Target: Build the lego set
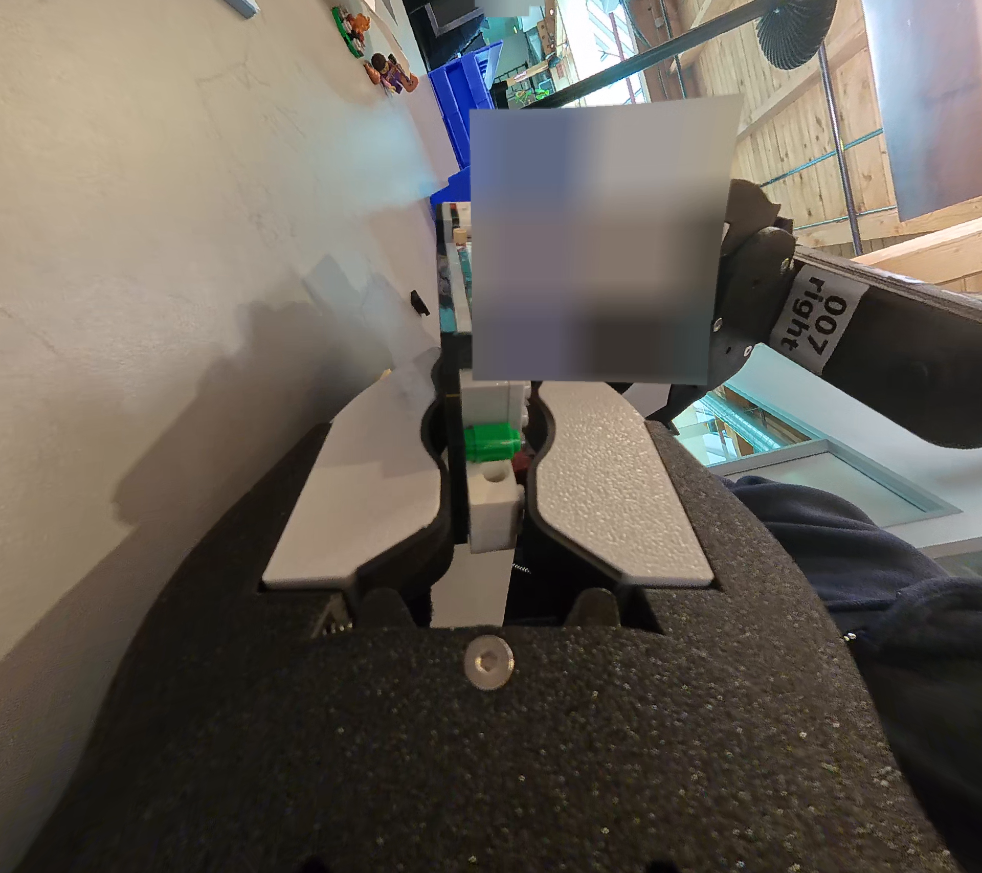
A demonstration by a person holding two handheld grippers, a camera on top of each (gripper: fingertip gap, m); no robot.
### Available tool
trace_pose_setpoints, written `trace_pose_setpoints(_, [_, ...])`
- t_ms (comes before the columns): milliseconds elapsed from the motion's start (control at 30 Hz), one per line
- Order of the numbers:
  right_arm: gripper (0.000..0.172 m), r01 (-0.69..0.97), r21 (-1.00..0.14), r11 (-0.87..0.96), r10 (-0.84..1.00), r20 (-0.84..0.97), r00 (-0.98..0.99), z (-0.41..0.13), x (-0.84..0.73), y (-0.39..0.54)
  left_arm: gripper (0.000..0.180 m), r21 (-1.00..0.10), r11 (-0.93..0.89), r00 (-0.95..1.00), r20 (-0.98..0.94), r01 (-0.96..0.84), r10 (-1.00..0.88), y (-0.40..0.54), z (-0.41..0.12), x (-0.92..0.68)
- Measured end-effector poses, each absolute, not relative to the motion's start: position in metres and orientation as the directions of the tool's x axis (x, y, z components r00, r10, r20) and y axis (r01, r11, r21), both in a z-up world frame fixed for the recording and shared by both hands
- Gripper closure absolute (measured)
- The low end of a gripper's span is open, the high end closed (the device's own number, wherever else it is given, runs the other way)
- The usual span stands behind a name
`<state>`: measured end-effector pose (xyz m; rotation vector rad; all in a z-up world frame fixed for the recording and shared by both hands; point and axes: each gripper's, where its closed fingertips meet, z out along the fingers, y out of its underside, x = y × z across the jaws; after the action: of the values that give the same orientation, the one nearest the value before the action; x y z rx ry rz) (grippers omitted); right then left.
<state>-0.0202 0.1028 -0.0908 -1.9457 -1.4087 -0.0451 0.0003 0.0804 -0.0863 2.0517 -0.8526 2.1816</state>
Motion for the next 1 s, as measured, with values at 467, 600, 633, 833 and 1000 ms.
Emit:
trace_pose_setpoints(467, [0.113, 0.8, -0.571, -0.184, 0.808, 0.376, 0.454, -0.0892, -0.0179, 0.1058, 0.145, -0.381, -0.855, -0.164, 0.924, -0.351, -0.344, 0.082, -0.0814, -0.0043])
trace_pose_setpoints(600, [0.113, 0.795, -0.577, -0.187, 0.811, 0.366, 0.456, -0.0897, -0.0185, 0.1058, 0.145, -0.387, -0.854, -0.154, 0.922, -0.349, -0.355, 0.082, -0.0825, -0.0056])
trace_pose_setpoints(633, [0.113, 0.794, -0.578, -0.187, 0.812, 0.364, 0.456, -0.0898, -0.0191, 0.1055, 0.145, -0.391, -0.852, -0.151, 0.92, -0.348, -0.361, 0.0818, -0.0827, -0.0063])
trace_pose_setpoints(833, [0.113, 0.803, -0.567, -0.184, 0.816, 0.367, 0.447, -0.0914, -0.0196, 0.1043, 0.146, -0.416, -0.841, -0.119, 0.908, -0.344, -0.401, 0.0814, -0.0858, -0.0092])
trace_pose_setpoints(1000, [0.113, 0.803, -0.569, -0.177, 0.795, 0.399, 0.458, -0.0878, -0.0188, 0.1083, 0.153, -0.369, -0.873, -0.108, 0.929, -0.32, -0.353, 0.0888, -0.086, -0.0083])
